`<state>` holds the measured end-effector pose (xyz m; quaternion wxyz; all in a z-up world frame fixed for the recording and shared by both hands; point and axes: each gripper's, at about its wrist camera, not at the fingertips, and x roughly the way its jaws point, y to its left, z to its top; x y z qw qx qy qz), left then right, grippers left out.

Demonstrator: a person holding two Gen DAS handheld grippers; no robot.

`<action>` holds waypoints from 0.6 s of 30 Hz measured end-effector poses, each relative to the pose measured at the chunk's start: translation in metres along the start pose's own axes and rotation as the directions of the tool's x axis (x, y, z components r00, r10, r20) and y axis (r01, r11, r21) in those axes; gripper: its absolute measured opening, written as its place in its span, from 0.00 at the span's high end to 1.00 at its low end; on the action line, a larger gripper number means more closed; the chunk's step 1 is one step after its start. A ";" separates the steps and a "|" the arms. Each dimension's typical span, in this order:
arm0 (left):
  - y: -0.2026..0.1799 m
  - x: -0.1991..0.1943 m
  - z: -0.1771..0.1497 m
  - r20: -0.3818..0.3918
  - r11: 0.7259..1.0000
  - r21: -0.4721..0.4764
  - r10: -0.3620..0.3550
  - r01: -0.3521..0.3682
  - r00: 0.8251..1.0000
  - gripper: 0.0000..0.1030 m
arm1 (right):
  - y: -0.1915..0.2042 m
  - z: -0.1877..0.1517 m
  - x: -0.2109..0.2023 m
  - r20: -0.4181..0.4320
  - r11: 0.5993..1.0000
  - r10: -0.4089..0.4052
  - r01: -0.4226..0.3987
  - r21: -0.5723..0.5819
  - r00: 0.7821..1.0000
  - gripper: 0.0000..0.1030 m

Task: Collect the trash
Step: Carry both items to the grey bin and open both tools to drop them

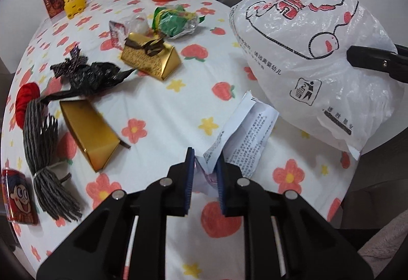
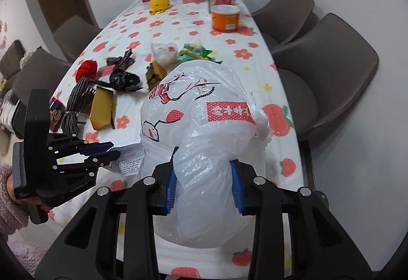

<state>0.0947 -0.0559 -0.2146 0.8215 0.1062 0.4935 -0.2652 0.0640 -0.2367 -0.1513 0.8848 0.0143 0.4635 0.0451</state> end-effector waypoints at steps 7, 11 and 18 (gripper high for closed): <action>-0.057 0.018 0.037 -0.010 0.985 0.149 -0.087 0.088 0.996 0.84 | -0.072 -0.039 -0.036 0.016 0.969 -0.157 0.151 0.197 0.987 0.67; -0.108 0.032 0.060 -0.025 0.964 0.231 -0.127 0.129 0.992 0.84 | -0.121 -0.073 -0.055 0.000 0.927 -0.224 0.213 0.307 0.974 0.67; -0.233 0.064 0.096 -0.043 0.919 0.348 -0.183 0.187 0.982 0.84 | -0.214 -0.134 -0.080 -0.033 0.856 -0.293 0.277 0.437 0.956 0.67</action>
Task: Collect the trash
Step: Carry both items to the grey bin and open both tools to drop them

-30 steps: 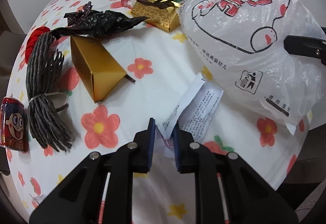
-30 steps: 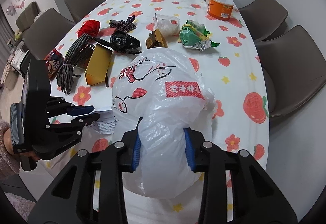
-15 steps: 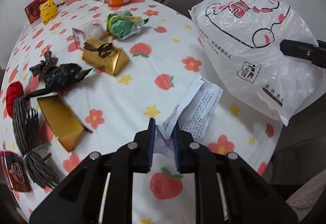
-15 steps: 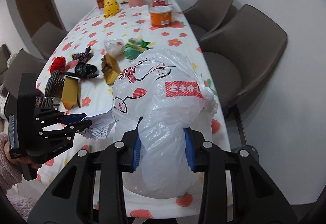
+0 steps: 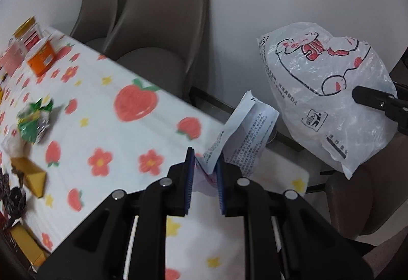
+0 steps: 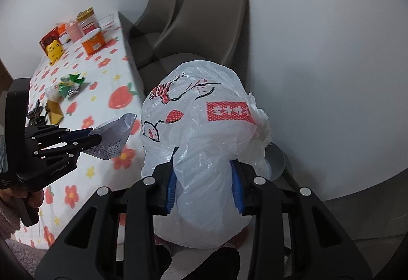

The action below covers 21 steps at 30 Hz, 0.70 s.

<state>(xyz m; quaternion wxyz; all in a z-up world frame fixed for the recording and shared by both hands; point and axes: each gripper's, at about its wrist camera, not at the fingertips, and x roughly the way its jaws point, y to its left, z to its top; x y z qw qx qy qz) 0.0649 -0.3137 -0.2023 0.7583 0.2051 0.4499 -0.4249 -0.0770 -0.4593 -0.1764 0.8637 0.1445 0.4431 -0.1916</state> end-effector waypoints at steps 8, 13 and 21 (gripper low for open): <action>-0.109 0.089 0.071 -0.062 0.998 0.023 -0.054 0.055 0.997 0.84 | -0.133 -0.001 0.035 -0.048 0.993 -0.074 0.078 0.093 0.996 0.67; -0.152 0.167 0.096 -0.118 0.998 -0.002 -0.057 0.057 0.991 0.84 | -0.201 -0.013 0.088 -0.101 0.985 -0.091 0.104 0.135 0.991 0.67; -0.177 0.290 0.099 -0.201 0.995 -0.102 0.000 -0.021 0.980 0.84 | -0.256 -0.041 0.201 -0.193 0.983 -0.065 0.096 0.154 0.979 0.67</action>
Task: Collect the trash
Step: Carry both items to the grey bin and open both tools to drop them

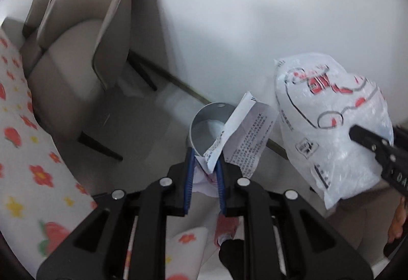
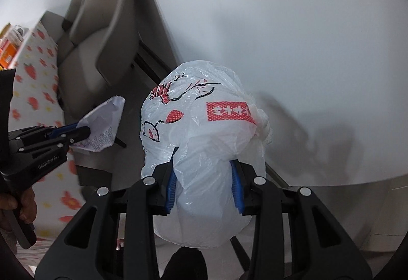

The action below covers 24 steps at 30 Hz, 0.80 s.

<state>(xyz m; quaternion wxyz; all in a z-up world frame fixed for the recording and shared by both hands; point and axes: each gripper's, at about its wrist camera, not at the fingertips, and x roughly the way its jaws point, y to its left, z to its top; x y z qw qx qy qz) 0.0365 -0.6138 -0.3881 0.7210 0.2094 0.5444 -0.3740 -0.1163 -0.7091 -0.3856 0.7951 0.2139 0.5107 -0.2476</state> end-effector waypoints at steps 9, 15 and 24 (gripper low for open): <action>0.004 0.107 0.002 -0.073 0.980 -0.163 0.099 -0.110 0.992 0.83 | 0.002 0.000 0.142 -0.110 0.999 0.034 -0.037 -0.029 0.993 0.67; 0.020 0.178 -0.005 -0.125 0.966 -0.219 0.111 -0.136 0.986 0.83 | 0.005 0.005 0.218 -0.164 0.997 0.043 -0.054 -0.061 0.986 0.58; 0.008 0.217 -0.014 -0.143 0.975 -0.170 0.120 -0.144 0.982 0.83 | 0.000 0.025 0.242 -0.117 0.996 0.051 -0.060 -0.070 0.992 0.36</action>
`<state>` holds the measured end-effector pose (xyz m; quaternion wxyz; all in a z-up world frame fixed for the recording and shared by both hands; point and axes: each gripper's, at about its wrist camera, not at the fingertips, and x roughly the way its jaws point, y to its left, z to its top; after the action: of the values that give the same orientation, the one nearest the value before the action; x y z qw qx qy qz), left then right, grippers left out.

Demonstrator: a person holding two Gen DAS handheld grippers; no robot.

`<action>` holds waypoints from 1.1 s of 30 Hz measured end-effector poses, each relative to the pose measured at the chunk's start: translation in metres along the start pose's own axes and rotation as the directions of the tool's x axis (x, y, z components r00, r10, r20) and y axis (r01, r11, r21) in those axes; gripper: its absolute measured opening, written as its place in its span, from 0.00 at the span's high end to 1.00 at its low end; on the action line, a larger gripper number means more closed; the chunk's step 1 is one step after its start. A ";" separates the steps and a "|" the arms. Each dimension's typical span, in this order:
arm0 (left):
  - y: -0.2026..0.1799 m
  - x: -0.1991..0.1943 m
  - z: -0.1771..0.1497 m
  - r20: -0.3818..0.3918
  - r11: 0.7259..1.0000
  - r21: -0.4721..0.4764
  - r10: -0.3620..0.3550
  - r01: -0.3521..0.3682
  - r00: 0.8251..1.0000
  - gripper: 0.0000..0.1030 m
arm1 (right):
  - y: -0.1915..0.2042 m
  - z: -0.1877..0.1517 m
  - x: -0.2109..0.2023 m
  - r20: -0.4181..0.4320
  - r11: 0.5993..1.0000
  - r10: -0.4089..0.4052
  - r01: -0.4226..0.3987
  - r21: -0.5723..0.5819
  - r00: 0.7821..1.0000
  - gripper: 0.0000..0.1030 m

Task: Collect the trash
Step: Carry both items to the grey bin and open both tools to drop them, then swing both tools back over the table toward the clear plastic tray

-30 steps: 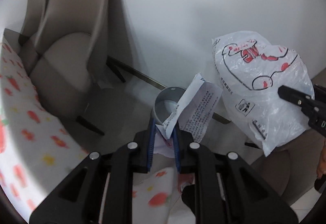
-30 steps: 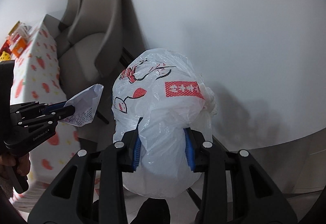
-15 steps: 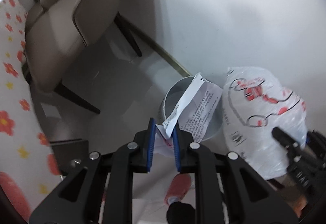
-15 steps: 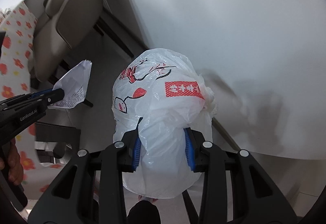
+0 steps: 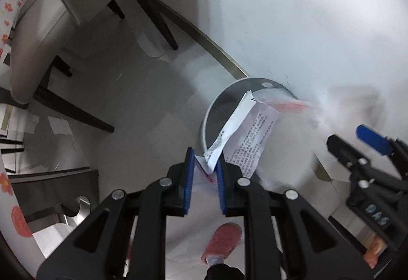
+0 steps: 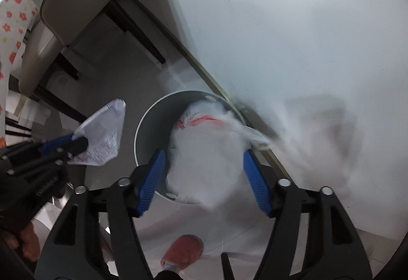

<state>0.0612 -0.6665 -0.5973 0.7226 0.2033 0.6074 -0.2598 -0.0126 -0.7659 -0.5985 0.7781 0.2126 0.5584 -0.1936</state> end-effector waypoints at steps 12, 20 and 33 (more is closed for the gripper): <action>-0.040 -0.012 0.010 0.019 0.991 0.080 -0.111 0.109 0.994 0.33 | -0.033 -0.027 -0.048 0.048 0.997 -0.071 0.069 0.043 0.996 0.36; -0.033 -0.065 0.018 0.067 0.993 0.080 -0.089 0.084 0.994 0.33 | -0.022 -0.017 -0.101 0.091 0.996 -0.084 0.082 0.020 0.992 0.36; 0.083 -0.255 0.012 0.259 0.999 -0.019 -0.044 0.051 0.965 0.33 | 0.098 0.015 -0.256 0.240 0.987 0.019 0.021 -0.162 0.971 0.36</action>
<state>0.0893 -0.5759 -0.3461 0.7918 0.1439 0.5159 -0.2935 -0.0255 -0.6762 -0.3399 0.8548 0.1227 0.4741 -0.1720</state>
